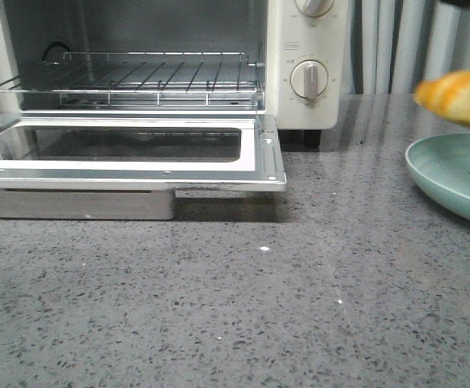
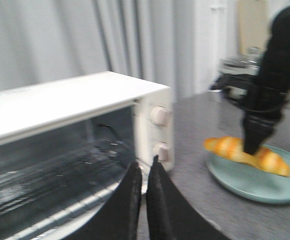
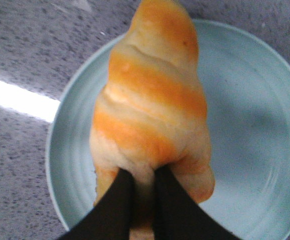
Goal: Put bread in oven
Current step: 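Grasp the croissant with the right gripper and lift it, then carry the croissant with the right gripper into the open oven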
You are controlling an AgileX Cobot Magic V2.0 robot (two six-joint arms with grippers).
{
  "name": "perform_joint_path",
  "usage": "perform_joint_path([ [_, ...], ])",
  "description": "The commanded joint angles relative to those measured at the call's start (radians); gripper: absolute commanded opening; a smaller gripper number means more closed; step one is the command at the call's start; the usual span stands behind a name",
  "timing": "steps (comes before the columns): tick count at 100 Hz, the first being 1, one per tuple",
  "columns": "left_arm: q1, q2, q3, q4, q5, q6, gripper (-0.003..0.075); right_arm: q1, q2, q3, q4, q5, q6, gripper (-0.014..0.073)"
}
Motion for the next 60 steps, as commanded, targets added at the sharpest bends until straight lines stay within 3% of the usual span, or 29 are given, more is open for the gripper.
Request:
perform_joint_path([
  [1, 0.077, -0.02, -0.035, 0.002, -0.069, -0.007, -0.002, 0.042, -0.04, -0.088, -0.005, 0.018, -0.016, -0.0065],
  [33, 0.312, -0.09, -0.035, 0.018, -0.006, -0.007, -0.002, 0.237, -0.026, -0.26, 0.0, 0.047, -0.016, -0.0065],
  [60, 0.353, -0.121, -0.035, 0.018, -0.003, -0.007, -0.002, 0.362, 0.07, -0.389, 0.0, 0.041, -0.043, -0.0065],
])
